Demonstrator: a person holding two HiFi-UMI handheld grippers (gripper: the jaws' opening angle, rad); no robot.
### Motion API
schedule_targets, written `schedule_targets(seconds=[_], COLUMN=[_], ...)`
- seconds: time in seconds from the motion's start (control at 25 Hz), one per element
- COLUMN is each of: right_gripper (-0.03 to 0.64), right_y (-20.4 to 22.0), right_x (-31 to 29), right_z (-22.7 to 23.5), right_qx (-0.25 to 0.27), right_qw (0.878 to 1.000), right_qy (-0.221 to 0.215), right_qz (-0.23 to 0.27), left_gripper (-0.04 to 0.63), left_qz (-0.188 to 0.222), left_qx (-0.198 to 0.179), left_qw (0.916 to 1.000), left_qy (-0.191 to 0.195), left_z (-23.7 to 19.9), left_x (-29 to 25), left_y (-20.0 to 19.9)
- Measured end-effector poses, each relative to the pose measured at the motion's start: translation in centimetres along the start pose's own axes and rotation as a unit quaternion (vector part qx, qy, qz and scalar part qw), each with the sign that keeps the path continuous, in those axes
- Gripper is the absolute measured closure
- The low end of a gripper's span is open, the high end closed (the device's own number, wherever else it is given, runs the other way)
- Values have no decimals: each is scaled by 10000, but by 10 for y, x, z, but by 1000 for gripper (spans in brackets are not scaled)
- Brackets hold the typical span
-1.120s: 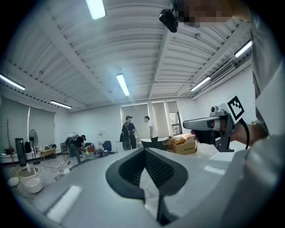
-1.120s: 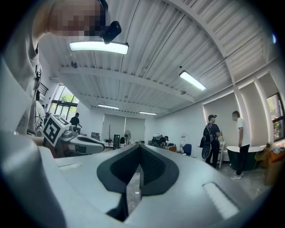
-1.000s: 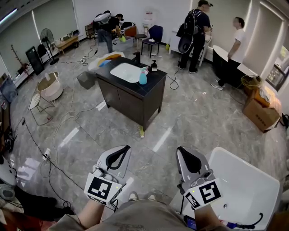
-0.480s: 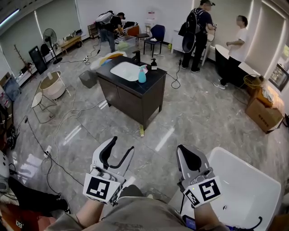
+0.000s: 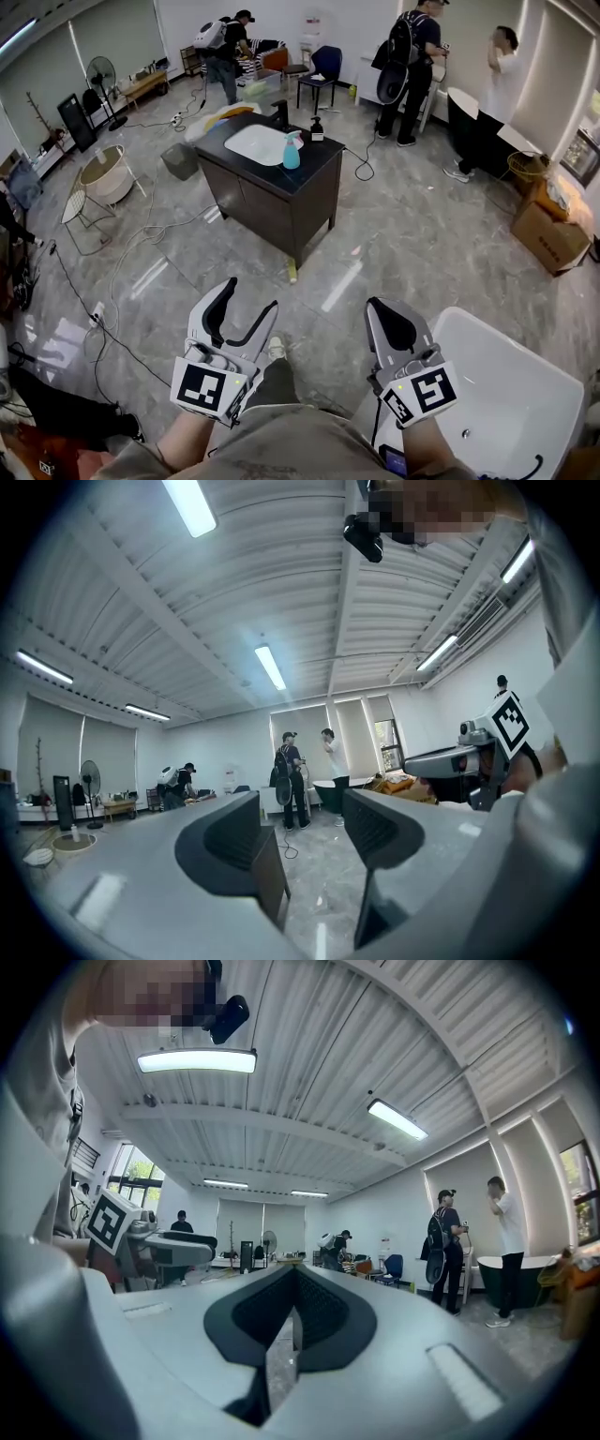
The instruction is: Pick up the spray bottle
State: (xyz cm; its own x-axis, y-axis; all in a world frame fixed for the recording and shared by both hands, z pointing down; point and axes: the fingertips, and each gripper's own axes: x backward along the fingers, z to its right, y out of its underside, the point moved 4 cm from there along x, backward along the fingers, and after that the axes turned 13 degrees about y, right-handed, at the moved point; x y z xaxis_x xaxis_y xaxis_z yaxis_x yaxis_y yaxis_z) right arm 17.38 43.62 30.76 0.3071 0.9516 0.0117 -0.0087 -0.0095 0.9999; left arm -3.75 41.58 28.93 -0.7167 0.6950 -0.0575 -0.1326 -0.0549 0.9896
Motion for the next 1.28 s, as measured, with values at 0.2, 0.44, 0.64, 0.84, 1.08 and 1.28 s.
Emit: schedule_targets(seconds=[0.2,0.44,0.64,0.84,1.08,1.28], right_gripper=[588,588,588,588,588,588], right_y=[9,16,20,17,9,13], right_x=[-28,-81,-142,-216,-306,-368], right_z=[8,16,19,19,16,15], right_qx=[44,63,73,120,181,138], right_qw=[10000,9998,9994,9989,9984,9983], right_qy=[21,62,105,104,150,167], right_qz=[-72,-201,-334,-445,-516,-542], left_gripper=[324,322,320,319,319,319], left_qz=[-1,-114,-134,-186,-212,-219], left_qx=[39,159,79,102,178,96], left_qw=[10000,9998,9998,9996,9992,9991], left_qy=[5,20,93,191,272,361], left_z=[-21,-65,-119,-183,-262,-315], left_x=[-19,-50,-83,-120,-164,-194], left_y=[10,22,30,46,55,61])
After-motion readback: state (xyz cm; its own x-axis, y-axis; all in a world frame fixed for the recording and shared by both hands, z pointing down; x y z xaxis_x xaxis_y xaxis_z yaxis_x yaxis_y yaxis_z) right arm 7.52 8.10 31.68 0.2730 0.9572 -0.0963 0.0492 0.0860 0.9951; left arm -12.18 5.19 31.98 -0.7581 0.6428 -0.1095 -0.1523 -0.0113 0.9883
